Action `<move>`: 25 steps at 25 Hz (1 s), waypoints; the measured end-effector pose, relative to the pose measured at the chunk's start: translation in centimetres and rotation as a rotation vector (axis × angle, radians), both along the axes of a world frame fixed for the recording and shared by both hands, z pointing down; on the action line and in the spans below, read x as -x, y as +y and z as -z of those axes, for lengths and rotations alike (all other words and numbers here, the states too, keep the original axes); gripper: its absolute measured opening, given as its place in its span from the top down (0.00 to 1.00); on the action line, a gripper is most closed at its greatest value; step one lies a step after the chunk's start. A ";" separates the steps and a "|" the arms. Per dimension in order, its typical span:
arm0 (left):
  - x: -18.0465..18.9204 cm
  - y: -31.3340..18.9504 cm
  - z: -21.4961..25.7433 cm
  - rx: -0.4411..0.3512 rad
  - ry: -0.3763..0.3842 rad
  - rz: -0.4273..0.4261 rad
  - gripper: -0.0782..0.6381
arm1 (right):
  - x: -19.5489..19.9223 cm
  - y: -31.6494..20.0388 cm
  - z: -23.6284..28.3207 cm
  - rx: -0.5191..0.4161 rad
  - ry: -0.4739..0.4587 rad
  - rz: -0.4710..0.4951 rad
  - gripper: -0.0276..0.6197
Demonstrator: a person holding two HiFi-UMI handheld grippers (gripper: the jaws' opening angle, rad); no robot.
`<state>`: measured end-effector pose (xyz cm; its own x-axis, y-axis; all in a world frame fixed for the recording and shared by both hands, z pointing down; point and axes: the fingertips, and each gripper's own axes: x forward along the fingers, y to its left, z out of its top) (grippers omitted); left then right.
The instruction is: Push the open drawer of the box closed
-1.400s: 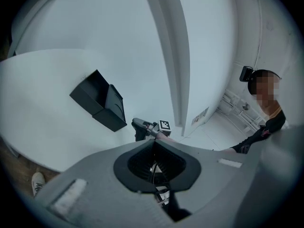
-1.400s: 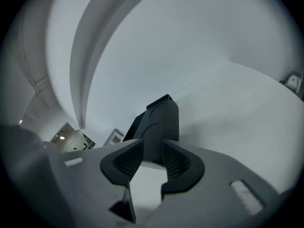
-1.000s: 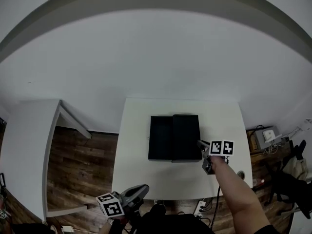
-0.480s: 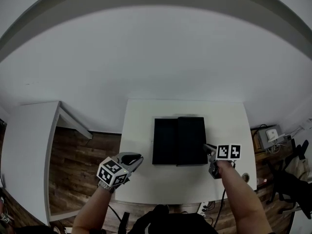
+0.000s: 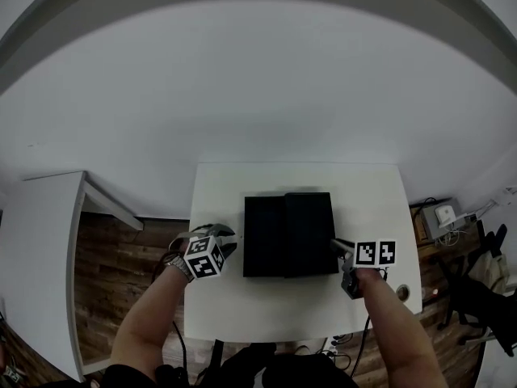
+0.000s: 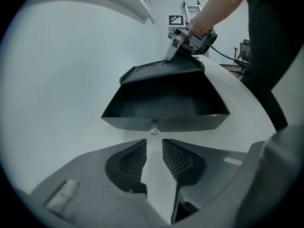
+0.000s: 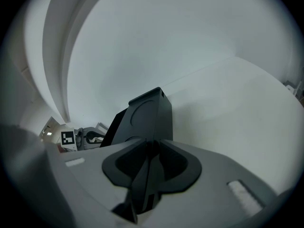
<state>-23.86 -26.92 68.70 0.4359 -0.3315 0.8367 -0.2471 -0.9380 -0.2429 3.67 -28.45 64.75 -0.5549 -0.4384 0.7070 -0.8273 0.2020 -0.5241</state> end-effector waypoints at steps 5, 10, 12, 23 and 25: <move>-1.7 -0.3 -0.5 -0.002 -0.029 -0.092 0.74 | 0.1 0.2 0.0 0.002 -0.007 0.006 0.81; -2.6 -0.4 -0.8 0.004 -0.039 -0.113 0.78 | 0.1 0.3 0.0 0.005 -0.011 0.008 0.81; -2.6 -0.4 -0.8 0.006 -0.036 -0.104 0.79 | 0.1 0.4 0.0 0.005 -0.011 0.012 0.81; -3.9 -0.6 0.4 -0.007 0.020 -0.046 0.79 | 0.1 0.4 0.0 0.005 -0.017 0.010 0.81; -4.6 -0.6 0.5 -0.009 0.021 -0.053 0.79 | 0.1 0.4 0.0 0.007 -0.016 0.010 0.81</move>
